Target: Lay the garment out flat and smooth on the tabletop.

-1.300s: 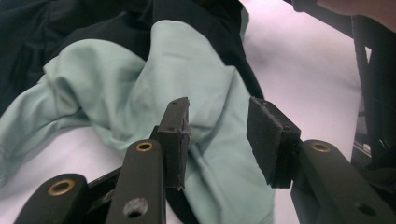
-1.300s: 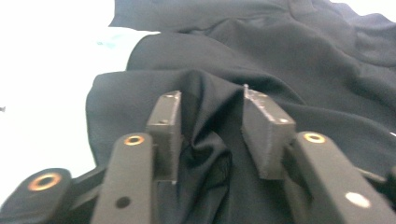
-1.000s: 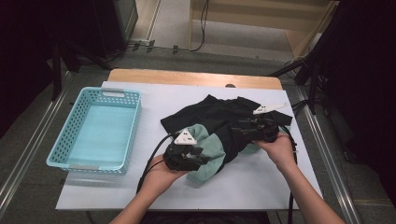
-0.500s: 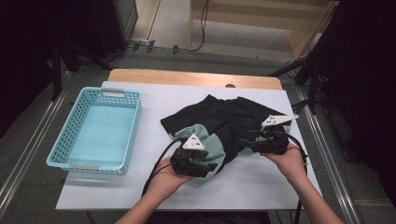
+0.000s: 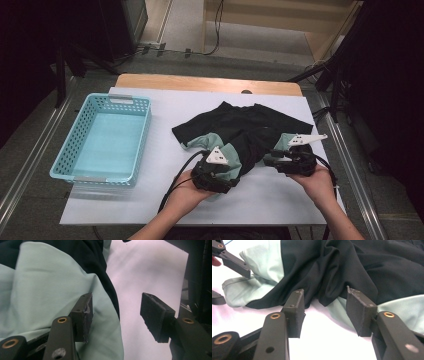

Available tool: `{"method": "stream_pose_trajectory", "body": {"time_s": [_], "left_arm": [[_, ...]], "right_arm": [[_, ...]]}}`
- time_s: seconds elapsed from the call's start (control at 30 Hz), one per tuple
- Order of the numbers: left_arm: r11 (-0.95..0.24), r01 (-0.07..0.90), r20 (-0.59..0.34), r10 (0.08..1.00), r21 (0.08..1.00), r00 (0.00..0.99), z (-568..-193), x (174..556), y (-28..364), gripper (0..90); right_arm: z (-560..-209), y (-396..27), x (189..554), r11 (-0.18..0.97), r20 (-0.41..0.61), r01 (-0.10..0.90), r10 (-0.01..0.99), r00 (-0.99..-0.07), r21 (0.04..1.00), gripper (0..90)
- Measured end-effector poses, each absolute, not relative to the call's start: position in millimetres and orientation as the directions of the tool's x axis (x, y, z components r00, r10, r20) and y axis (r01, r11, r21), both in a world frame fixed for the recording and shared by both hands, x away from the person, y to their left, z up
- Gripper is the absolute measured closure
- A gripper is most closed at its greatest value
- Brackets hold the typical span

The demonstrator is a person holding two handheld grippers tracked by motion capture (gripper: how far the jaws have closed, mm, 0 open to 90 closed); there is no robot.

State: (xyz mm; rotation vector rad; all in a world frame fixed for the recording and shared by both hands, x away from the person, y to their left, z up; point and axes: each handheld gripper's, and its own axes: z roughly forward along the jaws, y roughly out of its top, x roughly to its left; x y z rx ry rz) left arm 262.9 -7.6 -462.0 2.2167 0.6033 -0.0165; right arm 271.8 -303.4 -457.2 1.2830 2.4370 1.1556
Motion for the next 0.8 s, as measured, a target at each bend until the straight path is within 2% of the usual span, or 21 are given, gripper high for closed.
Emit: {"method": "stream_pose_trajectory", "body": {"time_s": [0.5, 0.63, 0.8], "left_arm": [[-0.600, 0.449, -0.175, 0.458, 0.662, 0.871, -492.5, 278.5, -27.2, 46.1], [-0.614, 0.446, -0.158, 0.465, 0.652, 0.871, -502.0, 282.9, -28.8, 52.9], [-0.622, 0.416, -0.123, 0.458, 0.663, 0.881, -505.1, 285.0, -27.3, 72.6]], "right_arm": [[-482.3, -307.4, 277.0, 0.333, 0.199, 0.670, 0.785, -0.587, 0.664, 53.2], [-491.6, -302.2, 282.7, 0.360, 0.171, 0.664, 0.786, -0.594, 0.655, 53.4], [-504.2, -294.1, 292.3, 0.390, 0.143, 0.657, 0.783, -0.606, 0.645, 53.6]]}}
